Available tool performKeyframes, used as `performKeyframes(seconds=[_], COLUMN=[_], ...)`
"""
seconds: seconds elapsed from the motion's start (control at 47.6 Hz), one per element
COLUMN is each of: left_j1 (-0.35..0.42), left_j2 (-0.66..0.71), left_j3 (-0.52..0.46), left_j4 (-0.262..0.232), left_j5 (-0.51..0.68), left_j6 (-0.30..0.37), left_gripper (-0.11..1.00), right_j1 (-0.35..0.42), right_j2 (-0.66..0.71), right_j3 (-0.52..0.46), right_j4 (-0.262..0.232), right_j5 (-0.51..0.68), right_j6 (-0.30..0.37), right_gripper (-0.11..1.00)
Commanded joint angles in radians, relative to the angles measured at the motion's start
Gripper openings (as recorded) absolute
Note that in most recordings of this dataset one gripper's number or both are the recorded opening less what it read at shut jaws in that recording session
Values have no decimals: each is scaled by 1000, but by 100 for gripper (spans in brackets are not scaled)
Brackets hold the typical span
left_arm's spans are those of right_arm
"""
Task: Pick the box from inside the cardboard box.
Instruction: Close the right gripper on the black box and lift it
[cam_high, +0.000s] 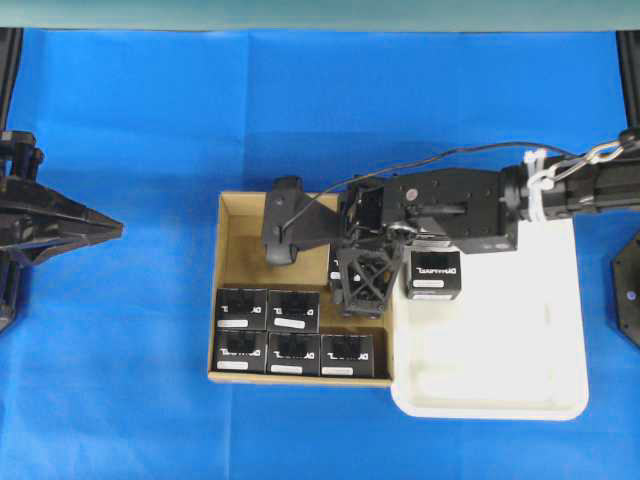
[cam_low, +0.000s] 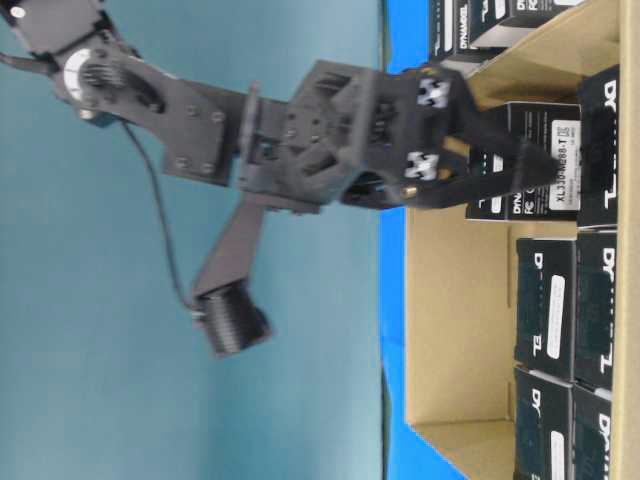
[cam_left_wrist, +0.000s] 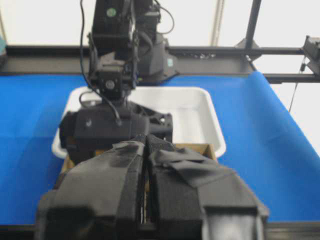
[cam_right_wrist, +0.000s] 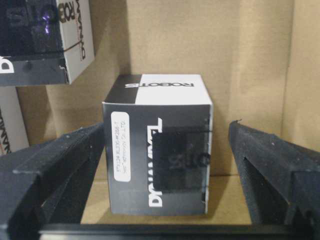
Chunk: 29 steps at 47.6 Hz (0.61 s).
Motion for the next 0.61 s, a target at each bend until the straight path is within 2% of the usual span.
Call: performKeyframes(seconds=[0.0,0.336,0.378,0.525,0.588], left_j1=[-2,-2,-2,-2,-3], left_j2=[5,9,9,9,9], left_j3=[-29,-28,-28,-28,-28], left_j4=[2,2,2,2,2], left_j5=[-6,-6,-6,-5,-6], left_j6=[0,-2,-2,-2,-2], left_gripper=[0,0,0,0,0], right_j1=[6,-8,-8,-3,3], right_j2=[14,20,20,21,21], right_j3=[0,0,0,-14,-28], right_j4=[0,-15,-26,-29,-29], right_j5=[-12,-34,-34,-31,-26], right_j6=[2,-8,-12,-23,-23], right_gripper=[98,93,90,63,62])
